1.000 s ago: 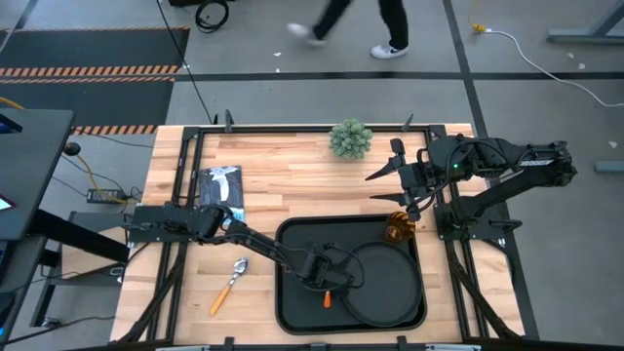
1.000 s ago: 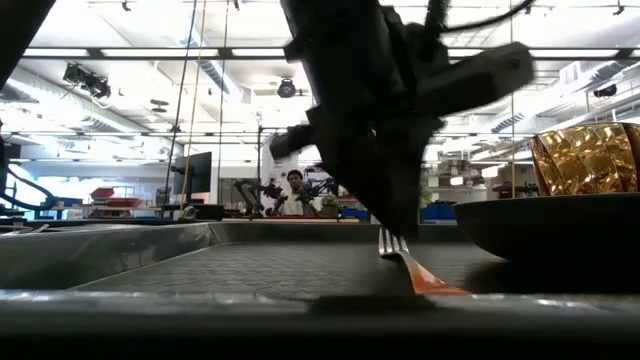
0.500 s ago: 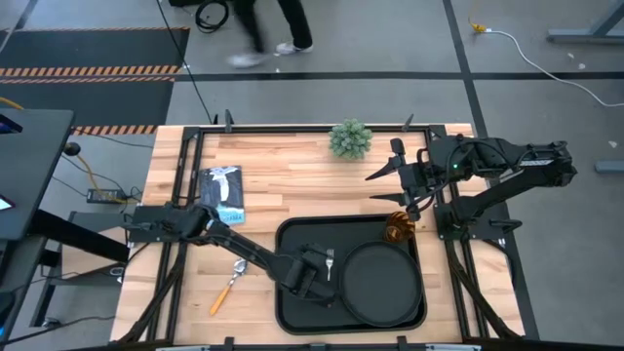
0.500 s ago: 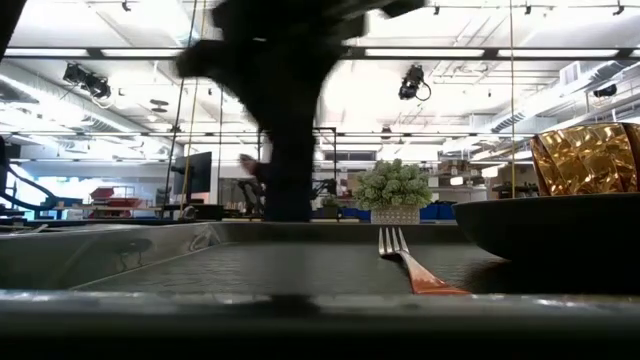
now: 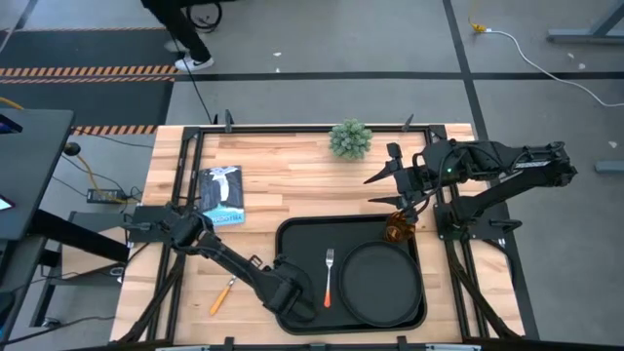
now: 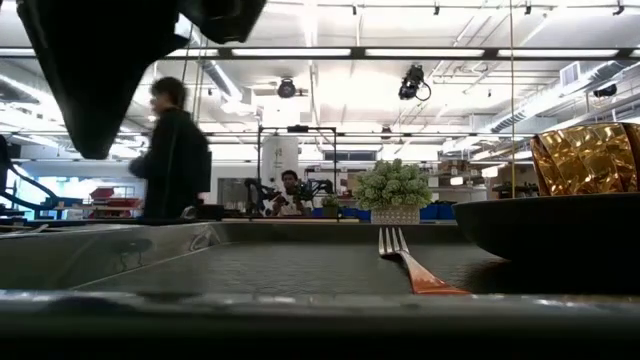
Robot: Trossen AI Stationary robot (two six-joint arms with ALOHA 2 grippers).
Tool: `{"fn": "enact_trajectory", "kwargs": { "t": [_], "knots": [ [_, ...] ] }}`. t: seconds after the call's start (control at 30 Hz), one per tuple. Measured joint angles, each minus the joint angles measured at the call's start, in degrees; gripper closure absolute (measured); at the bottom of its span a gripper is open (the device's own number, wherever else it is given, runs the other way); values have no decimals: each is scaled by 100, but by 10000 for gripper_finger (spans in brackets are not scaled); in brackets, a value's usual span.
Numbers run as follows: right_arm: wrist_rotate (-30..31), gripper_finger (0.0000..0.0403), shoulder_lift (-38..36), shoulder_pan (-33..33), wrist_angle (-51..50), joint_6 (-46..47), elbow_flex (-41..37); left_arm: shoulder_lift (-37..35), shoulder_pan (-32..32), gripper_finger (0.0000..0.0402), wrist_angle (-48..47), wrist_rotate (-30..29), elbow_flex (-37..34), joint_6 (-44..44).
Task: Pick and place plate/cup/fork/spoon on tray
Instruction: Put the yellow spoon on the black tray to the left of the orange fork
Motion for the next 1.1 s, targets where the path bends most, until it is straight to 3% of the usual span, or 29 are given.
{"fn": "enact_trajectory", "kwargs": {
  "t": [0.37,0.53,0.73,0.97,1.1],
  "knots": [
    [-191,202,-164,-4,-407,53,-2,-255,17,332,-296,-448,-105,279],
    [-305,202,-268,5,-515,295,-124,-698,-52,347,-303,-824,-454,6],
    [-310,202,-617,11,45,463,-783,-1312,-166,356,-298,-899,-1140,-526],
    [-353,202,-1004,117,917,738,-1802,-1742,-318,356,-271,280,-1637,-1247],
    [-361,202,-1175,190,1269,726,-2161,-1689,-471,337,-139,809,-1671,-1223]
  ]
}}
